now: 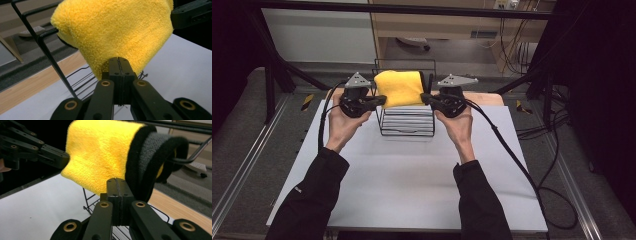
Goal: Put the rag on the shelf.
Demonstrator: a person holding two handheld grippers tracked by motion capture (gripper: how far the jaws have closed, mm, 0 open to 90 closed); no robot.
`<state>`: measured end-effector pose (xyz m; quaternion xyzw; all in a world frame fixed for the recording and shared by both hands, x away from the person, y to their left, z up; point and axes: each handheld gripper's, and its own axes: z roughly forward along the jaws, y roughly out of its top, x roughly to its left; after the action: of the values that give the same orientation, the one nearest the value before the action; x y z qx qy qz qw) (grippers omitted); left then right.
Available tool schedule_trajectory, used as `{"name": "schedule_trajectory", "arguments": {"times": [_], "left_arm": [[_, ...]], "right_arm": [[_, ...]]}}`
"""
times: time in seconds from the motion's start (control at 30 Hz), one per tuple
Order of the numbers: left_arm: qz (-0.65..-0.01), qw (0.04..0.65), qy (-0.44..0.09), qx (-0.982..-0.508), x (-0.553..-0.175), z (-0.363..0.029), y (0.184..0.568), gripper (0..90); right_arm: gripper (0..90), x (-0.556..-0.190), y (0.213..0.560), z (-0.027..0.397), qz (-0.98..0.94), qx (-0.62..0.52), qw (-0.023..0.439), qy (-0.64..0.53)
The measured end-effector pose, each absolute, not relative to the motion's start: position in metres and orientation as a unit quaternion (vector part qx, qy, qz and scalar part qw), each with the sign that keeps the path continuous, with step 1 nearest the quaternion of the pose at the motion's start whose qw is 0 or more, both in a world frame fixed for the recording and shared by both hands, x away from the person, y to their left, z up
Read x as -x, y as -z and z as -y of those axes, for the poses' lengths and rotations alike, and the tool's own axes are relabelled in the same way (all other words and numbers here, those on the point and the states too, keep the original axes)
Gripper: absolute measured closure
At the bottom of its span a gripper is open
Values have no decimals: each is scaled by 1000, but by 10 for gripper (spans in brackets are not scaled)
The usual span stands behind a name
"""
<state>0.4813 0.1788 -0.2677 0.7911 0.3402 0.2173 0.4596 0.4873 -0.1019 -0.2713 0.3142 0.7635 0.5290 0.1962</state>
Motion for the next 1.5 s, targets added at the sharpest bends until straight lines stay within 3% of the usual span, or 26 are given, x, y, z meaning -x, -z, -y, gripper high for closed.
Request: {"name": "schedule_trajectory", "arguments": {"times": [0.23,0.47,0.8,1.07,1.3,1.5], "left_arm": [[-341,469,-215,-786,-484,-179,269,896],[-336,472,-213,-786,-470,-186,264,841],[-337,460,-207,-795,-448,-203,268,578],[-323,428,-210,-817,-427,-214,291,364],[-326,420,-202,-822,-405,-228,330,180],[-350,419,-191,-815,-392,-246,367,101]], "right_arm": [[854,-490,278,100,-762,-317,195,-530],[668,-473,271,110,-747,-310,196,-554],[348,-447,259,136,-732,-317,195,-570],[148,-436,276,154,-742,-333,185,-552],[43,-425,307,165,-762,-350,163,-521],[12,-415,342,182,-769,-373,138,-500]]}}
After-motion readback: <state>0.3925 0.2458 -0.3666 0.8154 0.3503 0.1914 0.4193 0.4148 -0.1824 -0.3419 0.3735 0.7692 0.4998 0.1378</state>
